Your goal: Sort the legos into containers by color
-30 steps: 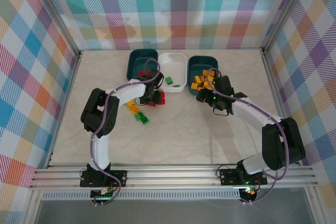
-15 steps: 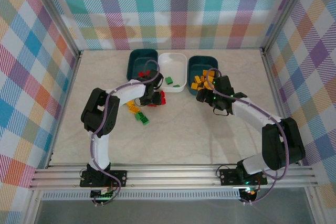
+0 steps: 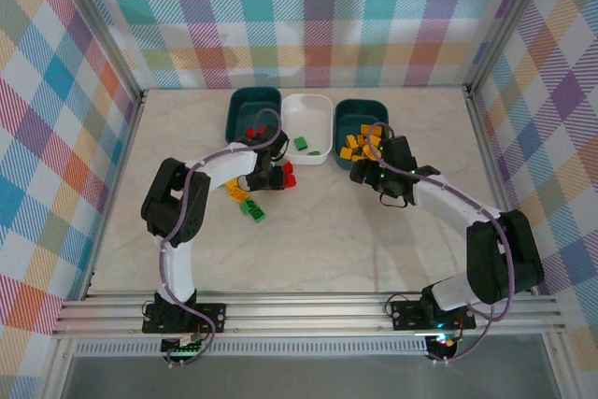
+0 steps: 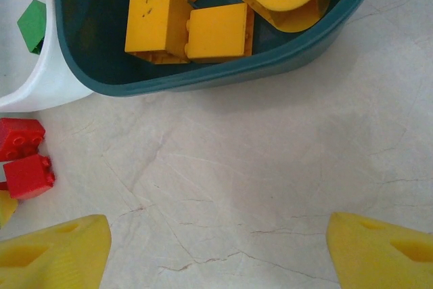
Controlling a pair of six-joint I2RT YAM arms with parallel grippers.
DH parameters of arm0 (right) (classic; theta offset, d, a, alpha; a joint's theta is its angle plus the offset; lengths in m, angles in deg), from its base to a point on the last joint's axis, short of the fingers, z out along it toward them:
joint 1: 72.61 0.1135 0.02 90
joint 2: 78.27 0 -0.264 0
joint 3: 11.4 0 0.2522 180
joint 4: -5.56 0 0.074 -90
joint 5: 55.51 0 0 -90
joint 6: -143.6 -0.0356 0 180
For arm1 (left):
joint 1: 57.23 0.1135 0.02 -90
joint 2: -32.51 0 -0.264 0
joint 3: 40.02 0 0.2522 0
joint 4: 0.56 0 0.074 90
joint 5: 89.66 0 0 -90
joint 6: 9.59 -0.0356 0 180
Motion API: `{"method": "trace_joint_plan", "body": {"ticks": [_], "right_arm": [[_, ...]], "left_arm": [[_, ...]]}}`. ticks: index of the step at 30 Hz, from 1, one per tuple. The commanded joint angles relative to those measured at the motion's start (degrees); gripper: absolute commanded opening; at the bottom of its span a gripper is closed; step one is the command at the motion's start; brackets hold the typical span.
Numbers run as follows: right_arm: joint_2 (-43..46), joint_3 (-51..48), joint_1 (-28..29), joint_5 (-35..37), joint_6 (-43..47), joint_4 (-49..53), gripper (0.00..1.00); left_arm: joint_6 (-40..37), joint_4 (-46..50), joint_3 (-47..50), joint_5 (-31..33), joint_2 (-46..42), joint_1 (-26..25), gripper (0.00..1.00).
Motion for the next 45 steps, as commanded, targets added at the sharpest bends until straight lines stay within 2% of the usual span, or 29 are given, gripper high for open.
{"method": "trace_joint_plan", "body": {"ticks": [1,5,9,13,16,22,25,27,32,35,37,39,43,45], "right_arm": [[1.5,-0.3,0.4,-0.1,0.7,-0.7,0.83],[1.6,0.0,0.4,-0.1,0.9,-0.9,0.83],[0.8,0.9,0.4,-0.4,1.2,-0.9,0.83],[-0.1,1.9,0.4,-0.5,1.7,-0.8,0.84],[0.2,1.7,0.2,1.0,1.8,-1.0,0.84],[0.2,0.9,0.1,0.9,1.6,-1.5,0.84],[-0.2,0.9,0.2,-0.4,1.7,-1.6,0.84],[-0.4,1.0,0.4,-1.9,2.0,-2.1,0.84],[-0.9,3.8,4.2,0.3,5.5,-0.4,0.84],[-1.3,5.3,5.6,0.2,5.7,-0.1,0.84],[-2.0,6.9,7.4,0.3,6.3,0.1,0.84],[-3.9,9.4,9.8,-0.1,6.9,0.7,0.84],[-11.0,16.2,16.2,-0.4,8.2,2.3,0.84],[-14.8,19.7,18.8,0.3,8.6,3.1,0.84]], "left_arm": [[0.6,3.9,-2.0,0.7,-6.8,0.1,0.43],[0.7,6.9,-6.6,2.8,-9.7,0.6,0.43],[1.6,8.2,-12.8,2.7,-7.5,4.2,0.43],[4.6,6.4,-20.1,-3.3,-0.5,9.8,0.43],[5.3,6.8,-27.8,-7.2,6.7,12.1,0.43],[2.3,13.1,-45.7,-6.3,18.8,13.1,0.47],[2.3,14.0,-50.7,-6.5,22.3,13.6,0.51],[2.7,13.8,-52.2,-6.8,23.4,13.9,0.60],[2.2,15.5,-55.5,-7.0,23.9,14.1,0.72],[1.9,16.1,-54.6,-6.9,20.9,14.2,0.75],[2.3,14.5,-50.5,-7.1,16.8,14.1,0.76],[3.3,10.7,-42.2,-6.4,10.1,14.1,0.77],[9.9,1.9,-17.3,-1.4,-5.2,14.2,0.87],[12.6,-1.9,-6.4,-1.6,-11.2,14.3,0.89]]}}
